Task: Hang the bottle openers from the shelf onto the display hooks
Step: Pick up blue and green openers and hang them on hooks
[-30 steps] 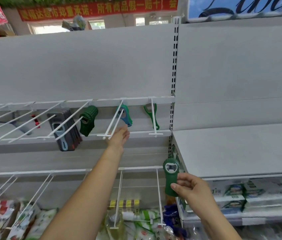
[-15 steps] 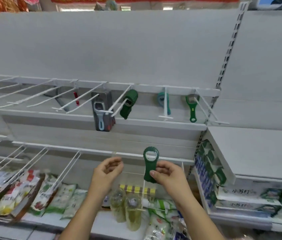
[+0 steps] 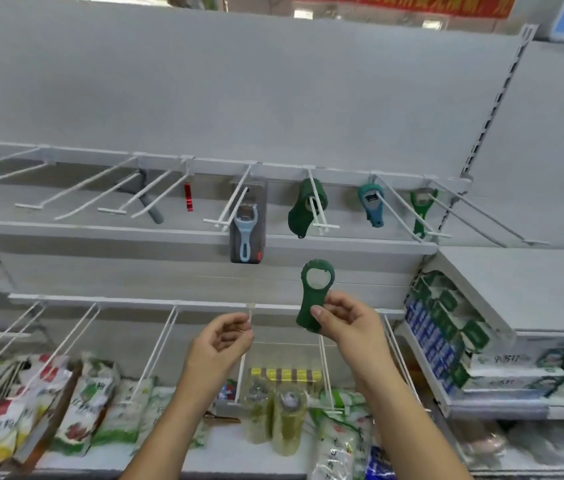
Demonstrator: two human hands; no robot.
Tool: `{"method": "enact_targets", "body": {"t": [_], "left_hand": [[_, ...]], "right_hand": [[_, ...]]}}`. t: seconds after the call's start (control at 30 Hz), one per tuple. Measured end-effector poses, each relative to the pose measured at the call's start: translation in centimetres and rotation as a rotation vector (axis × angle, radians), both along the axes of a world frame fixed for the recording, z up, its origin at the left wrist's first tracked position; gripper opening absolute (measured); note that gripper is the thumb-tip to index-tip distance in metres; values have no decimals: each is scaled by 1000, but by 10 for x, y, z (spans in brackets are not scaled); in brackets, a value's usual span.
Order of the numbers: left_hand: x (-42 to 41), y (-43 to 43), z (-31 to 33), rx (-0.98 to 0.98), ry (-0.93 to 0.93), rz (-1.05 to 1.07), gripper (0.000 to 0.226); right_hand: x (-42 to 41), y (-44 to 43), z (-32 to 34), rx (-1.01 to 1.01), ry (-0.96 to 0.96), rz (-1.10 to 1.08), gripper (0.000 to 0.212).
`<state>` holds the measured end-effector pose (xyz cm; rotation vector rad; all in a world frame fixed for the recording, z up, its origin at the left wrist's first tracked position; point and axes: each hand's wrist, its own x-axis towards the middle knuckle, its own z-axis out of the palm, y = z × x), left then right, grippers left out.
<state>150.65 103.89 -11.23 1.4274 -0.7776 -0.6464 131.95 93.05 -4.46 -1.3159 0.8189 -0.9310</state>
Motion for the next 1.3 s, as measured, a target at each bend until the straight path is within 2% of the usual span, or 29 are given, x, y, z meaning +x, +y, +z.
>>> {"method": "enact_targets", "body": {"t": [0.47,0.8,1.03,1.3], "left_hand": [[-1,-10,1,-25,-14,-63,28],[-2,-5,6,-19,-31,0,27],[2,3,5,-15,-23,35,26],[8,-1,11,-30,-3,54,26]], "right_hand": [[0,-8,37,-84,-100,-58,20],[23,-17,36,-43,-123,-10,9],[30,-20,28,-3,-248,-28,14],[47,-49,29,107,-228,-53,16]]}}
